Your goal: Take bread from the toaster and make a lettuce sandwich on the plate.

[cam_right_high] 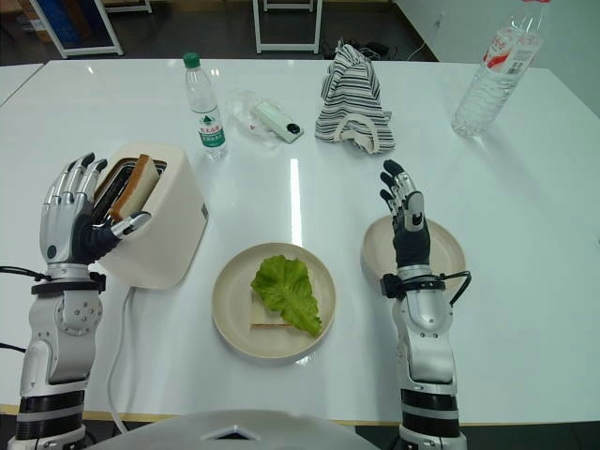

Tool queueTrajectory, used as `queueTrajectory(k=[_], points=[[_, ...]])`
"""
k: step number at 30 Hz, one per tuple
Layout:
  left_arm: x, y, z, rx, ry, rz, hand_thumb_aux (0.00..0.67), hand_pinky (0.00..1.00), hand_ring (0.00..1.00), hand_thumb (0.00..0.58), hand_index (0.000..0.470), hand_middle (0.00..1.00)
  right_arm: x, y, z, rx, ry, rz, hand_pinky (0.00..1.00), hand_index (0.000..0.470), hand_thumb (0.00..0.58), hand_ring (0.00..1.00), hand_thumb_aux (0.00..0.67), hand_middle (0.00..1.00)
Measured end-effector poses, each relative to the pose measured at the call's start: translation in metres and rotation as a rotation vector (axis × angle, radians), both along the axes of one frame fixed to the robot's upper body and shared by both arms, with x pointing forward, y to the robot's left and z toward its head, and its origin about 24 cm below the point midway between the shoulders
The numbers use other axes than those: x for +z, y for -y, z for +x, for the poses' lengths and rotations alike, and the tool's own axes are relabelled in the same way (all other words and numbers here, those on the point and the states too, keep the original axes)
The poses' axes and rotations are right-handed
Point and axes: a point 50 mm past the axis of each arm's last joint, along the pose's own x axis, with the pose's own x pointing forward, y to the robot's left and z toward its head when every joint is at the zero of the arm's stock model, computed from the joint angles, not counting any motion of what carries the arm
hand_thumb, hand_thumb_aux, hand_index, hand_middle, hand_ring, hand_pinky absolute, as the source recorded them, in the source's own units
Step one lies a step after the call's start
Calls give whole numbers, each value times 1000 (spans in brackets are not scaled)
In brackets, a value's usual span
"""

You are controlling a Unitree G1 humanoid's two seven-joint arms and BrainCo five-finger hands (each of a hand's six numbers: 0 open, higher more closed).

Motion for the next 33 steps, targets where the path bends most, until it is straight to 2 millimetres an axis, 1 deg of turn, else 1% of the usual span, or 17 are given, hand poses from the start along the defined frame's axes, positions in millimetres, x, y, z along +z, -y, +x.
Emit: queueTrajectory(k=[1,2,3,4,5,6,7,19,20,21,22,23,24,26,28,30,33], points=[[-1,-1,0,6,-9,-10,13,0,0,23,9,0,-1,0,0,1,-3,-2,0,0,0,0,0,0],[-2,-2,1,14,-15,-26,129,0,0,201,90,0,-1,0,0,1,-4,-6,0,0,0,0,0,0],[-3,-3,1,18,-17,-39,255,0,0,357,179,0,-1,0,0,1,-4,-8,0,0,0,0,0,0],[-4,-4,1,22,-22,-56,391,0,0,480,275,0,-1,0,0,1,-5,-10,0,0,0,0,0,0],[-5,-5,2,24,-28,-74,431,0,0,506,302,0,-1,0,0,1,-5,-15,0,0,0,0,0,0],[-5,-5,2,24,-31,-92,536,0,0,557,376,0,-1,0,0,1,-6,-17,0,0,0,0,0,0],[-5,-5,2,22,-31,-107,670,0,0,580,470,0,-1,0,0,2,-6,-18,0,0,0,0,0,0],[-2,0,5,-65,-62,-266,670,0,0,580,470,0,-3,2,-2,-9,-15,-40,0,0,0,0,0,0],[-2,0,4,-67,-52,-271,670,47,47,580,470,47,-3,2,-2,-13,-15,-41,0,0,0,0,0,0],[-1,-1,4,-65,-34,-272,670,396,396,580,470,396,-3,2,-2,-13,-15,-41,0,0,0,0,0,0],[2,0,2,-67,9,-271,670,835,835,580,470,835,-3,2,-2,-14,-15,-41,0,0,0,0,0,0],[7,-1,1,-65,65,-265,670,1000,1000,580,470,1000,-3,2,-2,-15,-15,-42,0,0,0,0,0,0],[14,-2,-1,-66,131,-254,670,1000,1000,580,470,1000,-4,3,-2,-16,-16,-42,0,0,0,0,0,0],[38,0,-10,-107,343,-211,670,1000,1000,580,470,1000,-4,3,-3,-19,-17,-42,0,0,0,0,0,0],[58,9,-19,-190,501,-171,670,1000,1000,580,470,1000,-4,3,-3,-20,-19,-43,0,0,0,0,0,0],[68,17,-25,-257,584,-154,670,1000,1000,580,470,1000,-5,3,-3,-22,-21,-45,0,0,0,0,0,0],[71,29,-29,-329,619,-150,670,1000,1000,580,470,1000,-5,3,-3,-25,-21,-44,0,0,0,0,0,0]])
